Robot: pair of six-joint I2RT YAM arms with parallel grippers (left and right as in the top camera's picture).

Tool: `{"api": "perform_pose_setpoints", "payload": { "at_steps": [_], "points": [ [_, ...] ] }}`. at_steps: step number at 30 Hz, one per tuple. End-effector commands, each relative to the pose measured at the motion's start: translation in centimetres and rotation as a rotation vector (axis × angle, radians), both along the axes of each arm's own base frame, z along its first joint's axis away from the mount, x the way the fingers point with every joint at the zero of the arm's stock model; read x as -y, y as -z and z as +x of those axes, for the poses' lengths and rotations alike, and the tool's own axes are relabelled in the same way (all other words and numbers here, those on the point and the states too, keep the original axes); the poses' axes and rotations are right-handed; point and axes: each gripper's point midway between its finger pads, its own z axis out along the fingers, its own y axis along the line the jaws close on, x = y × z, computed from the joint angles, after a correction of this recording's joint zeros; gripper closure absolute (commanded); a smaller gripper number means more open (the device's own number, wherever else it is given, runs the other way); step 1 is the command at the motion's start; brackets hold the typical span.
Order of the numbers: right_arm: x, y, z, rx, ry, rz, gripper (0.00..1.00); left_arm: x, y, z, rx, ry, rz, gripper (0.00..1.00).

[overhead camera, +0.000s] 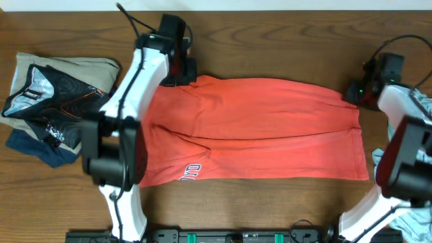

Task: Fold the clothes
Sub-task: 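Fold the top edge down toward the bottom edge with both grippers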

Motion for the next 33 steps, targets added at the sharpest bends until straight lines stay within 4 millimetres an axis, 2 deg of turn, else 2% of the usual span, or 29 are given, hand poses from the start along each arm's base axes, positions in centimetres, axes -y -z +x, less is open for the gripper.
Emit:
{"api": "perform_pose_setpoints", "payload": {
  "at_steps": [1,4,8,15,23,33],
  "points": [
    [-0.1,-3.6,-1.0,0.027,0.014,-0.012,0.99,-1.3,-2.6,-1.3,0.004,-0.041,0.036,0.94],
    [-0.8,-4.3,-3.3,-0.04,0.014,0.009,0.99,-1.9,-2.7,-3.7,-0.083,-0.054,0.057,0.94],
    [-1.6,-3.8,-6.4,-0.161,0.016,0.038,0.99,-2.6,-2.2,-6.7,-0.203,-0.052,0.087,0.94],
    [-0.3,-2.9,-11.7,-0.394,0.062,-0.057,0.99,-3.4,-2.0,-10.6,-0.365,-0.052,0.127,0.94],
    [-0.2,-2.9,-13.4,-0.461,0.087,-0.069,0.98,-4.1,-1.8,-13.6,-0.489,-0.049,0.159,0.94],
    [1.5,-3.2,-14.3,-0.493,0.146,-0.135,0.95,-4.8,-1.9,-17.0,-0.629,-0.044,0.193,0.94]
  ]
}}
